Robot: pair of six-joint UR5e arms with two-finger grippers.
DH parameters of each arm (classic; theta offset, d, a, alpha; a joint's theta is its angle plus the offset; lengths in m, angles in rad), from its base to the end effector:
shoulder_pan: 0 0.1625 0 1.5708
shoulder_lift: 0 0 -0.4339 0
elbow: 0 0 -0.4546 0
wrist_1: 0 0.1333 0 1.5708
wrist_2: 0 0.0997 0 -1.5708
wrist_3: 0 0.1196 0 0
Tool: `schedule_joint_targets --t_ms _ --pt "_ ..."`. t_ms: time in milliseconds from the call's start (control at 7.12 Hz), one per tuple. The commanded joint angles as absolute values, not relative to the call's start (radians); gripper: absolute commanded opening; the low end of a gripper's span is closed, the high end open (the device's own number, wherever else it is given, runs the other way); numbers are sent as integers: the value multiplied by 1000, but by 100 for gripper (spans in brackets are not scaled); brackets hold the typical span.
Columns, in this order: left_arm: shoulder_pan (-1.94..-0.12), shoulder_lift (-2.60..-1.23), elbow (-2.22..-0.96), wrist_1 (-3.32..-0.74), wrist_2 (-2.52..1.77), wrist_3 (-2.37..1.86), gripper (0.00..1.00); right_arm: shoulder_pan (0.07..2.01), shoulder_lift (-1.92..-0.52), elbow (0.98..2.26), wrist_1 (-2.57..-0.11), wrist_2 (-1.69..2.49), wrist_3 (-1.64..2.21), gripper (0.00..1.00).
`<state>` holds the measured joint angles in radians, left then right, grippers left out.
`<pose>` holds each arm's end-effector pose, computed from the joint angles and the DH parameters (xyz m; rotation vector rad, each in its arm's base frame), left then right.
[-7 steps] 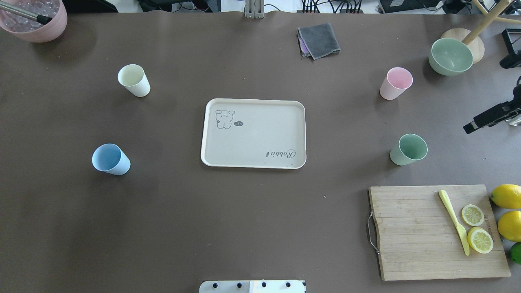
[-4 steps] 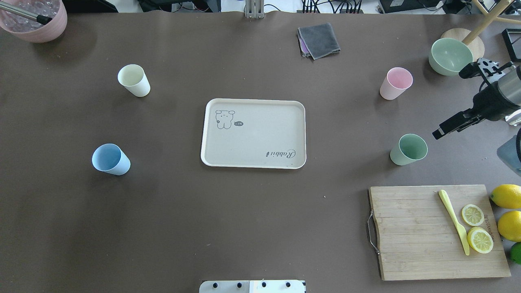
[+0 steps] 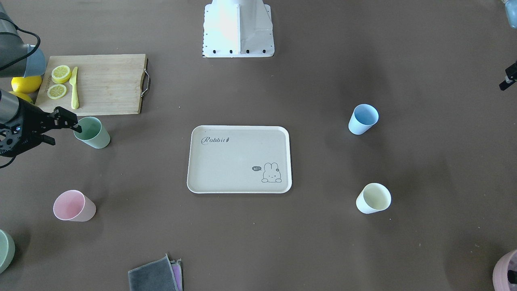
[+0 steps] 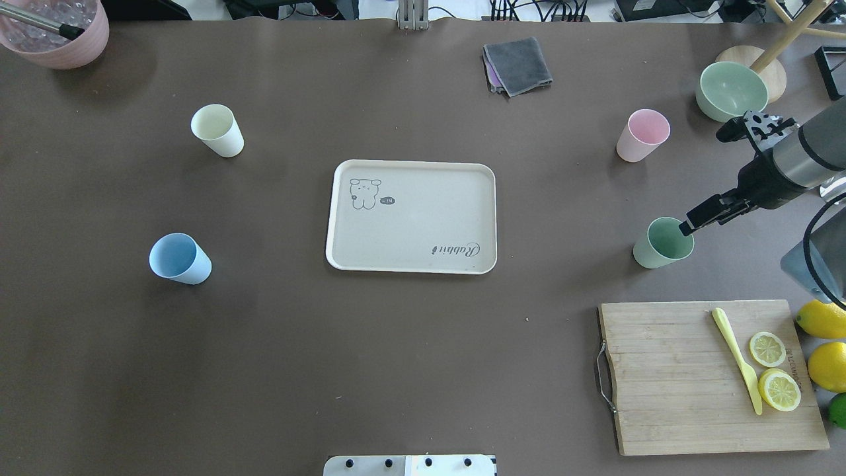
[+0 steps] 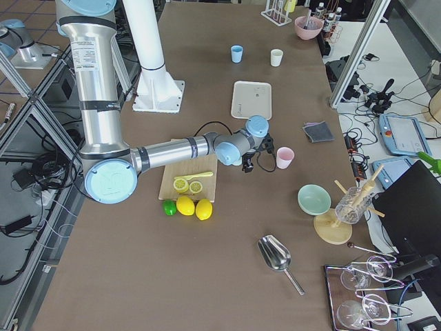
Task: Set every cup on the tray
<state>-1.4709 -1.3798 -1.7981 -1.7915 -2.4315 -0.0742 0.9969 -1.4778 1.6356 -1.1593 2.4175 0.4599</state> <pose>0.0063 -0.4900 0.6221 0.1656 0.8738 0.1346 -0.2977 -0.5410 0.5361 0.0581 -0.9825 -0.3455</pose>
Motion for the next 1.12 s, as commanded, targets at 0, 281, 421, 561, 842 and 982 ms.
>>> schedule_joint_targets --t_ms 0,281,421,561,842,982 --pt "-1471 -1382 -1798 -1792 -2431 -84 98 976 -1474 1638 -1157 2418 483 2" --pt "-1471 -1382 -1798 -1792 -2431 -84 98 966 -1474 1658 -1155 2418 488 0" --pt "-1470 -1382 -1798 -1792 -2433 -86 98 965 -1468 1663 -1158 2422 489 0" --pt "-1470 -1387 -1802 -1793 -2436 -86 98 965 -1419 1672 -1170 2425 555 0" --pt "-1470 -1396 -1802 -1828 -2437 -151 98 872 -1240 1672 -1169 2386 887 0" --pt "-1468 -1394 -1801 -1882 -2434 -217 98 795 -1176 1663 -1170 2288 979 0"
